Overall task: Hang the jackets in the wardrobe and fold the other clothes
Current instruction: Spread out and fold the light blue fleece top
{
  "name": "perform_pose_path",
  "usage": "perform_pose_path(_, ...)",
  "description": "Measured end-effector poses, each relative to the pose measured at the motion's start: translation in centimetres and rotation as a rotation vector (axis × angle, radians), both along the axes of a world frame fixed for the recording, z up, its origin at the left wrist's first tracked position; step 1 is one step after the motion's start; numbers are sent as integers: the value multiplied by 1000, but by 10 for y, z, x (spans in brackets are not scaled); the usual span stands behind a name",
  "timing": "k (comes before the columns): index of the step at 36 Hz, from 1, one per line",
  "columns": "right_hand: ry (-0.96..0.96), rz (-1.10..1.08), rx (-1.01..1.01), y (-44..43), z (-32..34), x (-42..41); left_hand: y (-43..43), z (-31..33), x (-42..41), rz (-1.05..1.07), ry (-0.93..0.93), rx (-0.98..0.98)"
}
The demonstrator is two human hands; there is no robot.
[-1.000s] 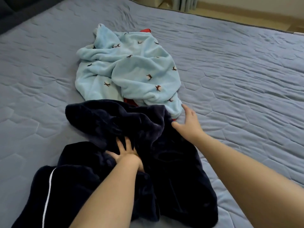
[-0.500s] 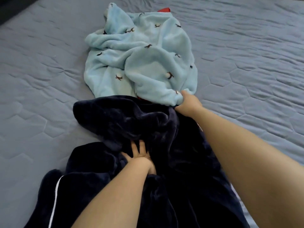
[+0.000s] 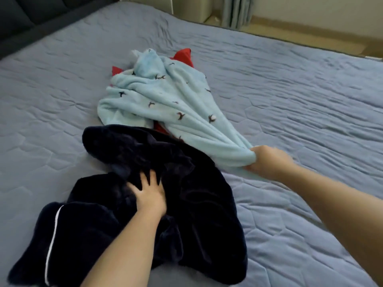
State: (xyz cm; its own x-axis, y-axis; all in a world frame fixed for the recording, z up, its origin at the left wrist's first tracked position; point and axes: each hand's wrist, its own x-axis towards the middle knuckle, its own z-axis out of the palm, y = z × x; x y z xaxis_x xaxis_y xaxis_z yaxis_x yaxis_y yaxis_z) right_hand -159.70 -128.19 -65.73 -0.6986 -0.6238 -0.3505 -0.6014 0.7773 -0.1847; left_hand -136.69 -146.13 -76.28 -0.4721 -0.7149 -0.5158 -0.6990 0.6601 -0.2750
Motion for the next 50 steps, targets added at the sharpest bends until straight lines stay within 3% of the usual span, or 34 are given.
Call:
perform_pose_path(2, 8, -20, 99, 49, 15, 7, 28, 18, 11, -10, 78, -114)
perform_pose_path(5, 19, -57, 186, 115, 44, 22, 66, 44, 19, -18, 51, -166)
perform_pose_path(11, -68, -113, 188, 196, 125, 60, 134, 117, 28, 0, 114, -55)
perform_pose_path(16, -173, -95, -129, 222, 211, 98, 218, 212, 3, -193, 435, 139)
perform_pose_path(22, -421, -186, -736, 266, 357, 143, 296, 362, -36, -98, 939, 326)
perform_pose_path(24, -430, -178, -870, 293, 415, 150, 311, 411, -35, -111, 1071, 326)
perform_pose_path(28, -430, -163, -1022, 343, 527, 166, 348, 504, -28, -97, 1148, 281)
perform_pose_path(32, -351, -119, -1206, 388, 624, 176, 396, 597, -23, -63, 1355, 437)
perform_pose_path(36, -351, -148, -1417, 434, 705, 172, 439, 696, -16, -160, 1619, 629)
perform_pose_path(38, -318, -141, -1431, 460, 736, 172, 455, 749, -14, -232, 1699, 687)
perform_pose_path(41, -126, -203, -1235, 497, 756, 183, 475, 825, -7, -324, 1817, 774)
perform_pose_path(45, -268, -250, -1026, 533, 746, 209, 502, 903, 7, -494, 1908, 908)
perform_pose_path(50, -188, -389, -1351, 545, 771, 241, 508, 937, 28, -488, 1853, 842)
